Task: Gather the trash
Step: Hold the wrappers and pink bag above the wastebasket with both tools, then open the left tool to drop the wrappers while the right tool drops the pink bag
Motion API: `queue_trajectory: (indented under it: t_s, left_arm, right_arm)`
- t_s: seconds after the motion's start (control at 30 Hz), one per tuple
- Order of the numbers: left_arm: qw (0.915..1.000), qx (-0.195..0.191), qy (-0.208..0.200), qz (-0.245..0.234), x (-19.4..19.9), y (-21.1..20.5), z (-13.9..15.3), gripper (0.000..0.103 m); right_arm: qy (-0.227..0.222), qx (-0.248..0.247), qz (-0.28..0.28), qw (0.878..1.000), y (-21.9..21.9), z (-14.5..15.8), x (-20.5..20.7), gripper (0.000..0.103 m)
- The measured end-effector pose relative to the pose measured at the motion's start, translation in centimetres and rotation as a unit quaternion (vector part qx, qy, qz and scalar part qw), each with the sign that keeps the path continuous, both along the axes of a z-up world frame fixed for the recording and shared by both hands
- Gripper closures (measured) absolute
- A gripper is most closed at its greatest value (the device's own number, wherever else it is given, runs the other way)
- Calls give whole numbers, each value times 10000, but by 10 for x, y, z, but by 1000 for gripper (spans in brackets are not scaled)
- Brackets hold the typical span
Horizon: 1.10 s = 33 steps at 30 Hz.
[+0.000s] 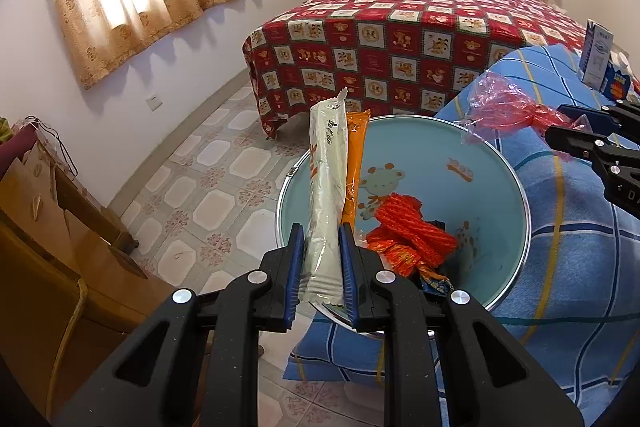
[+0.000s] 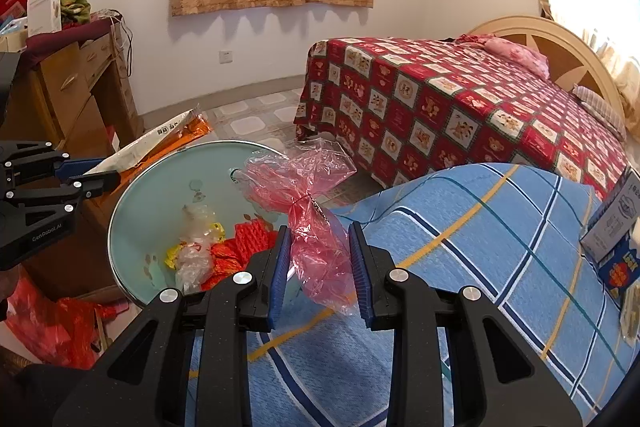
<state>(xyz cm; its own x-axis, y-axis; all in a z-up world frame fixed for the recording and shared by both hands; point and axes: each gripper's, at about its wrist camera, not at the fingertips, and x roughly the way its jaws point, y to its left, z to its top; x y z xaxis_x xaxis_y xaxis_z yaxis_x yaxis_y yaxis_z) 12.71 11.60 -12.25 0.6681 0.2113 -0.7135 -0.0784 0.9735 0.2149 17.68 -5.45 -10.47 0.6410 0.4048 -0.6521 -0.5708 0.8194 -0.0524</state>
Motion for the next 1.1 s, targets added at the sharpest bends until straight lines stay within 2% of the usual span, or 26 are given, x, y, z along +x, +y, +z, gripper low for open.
queue_trajectory:
  t_s: [0.83,0.9,0.93,0.97,1.0,1.03,1.1]
  left_arm:
    - [9999,-66,-108,105,-2,8,6,84]
    - [9998,-84,-130,88,-4,6,8,78]
    - [9998,-100,-148,76,-5,5,9,77]
    - [9998,-105,-165,59,-6,4,10,76]
    - [9997,-81,-208,20,-7,2,11,73]
    - [9997,-56,-243,12,-8,0,12,68]
    - [9994,-10,-351,16,-12,-3,16,44]
  right_arm:
    - [-104,-65,267,9996,15,8,-3,73]
    - [-162,34,304,9994,15,12,-5,72]
    - [-173,67,312,9993,15,12,-5,65]
    - [-184,111,304,9993,14,13,-5,53]
    - [-185,162,295,9993,13,14,-6,46]
    - [-186,184,296,9992,13,15,-5,44]
    - [-215,237,233,9992,10,19,-7,38]
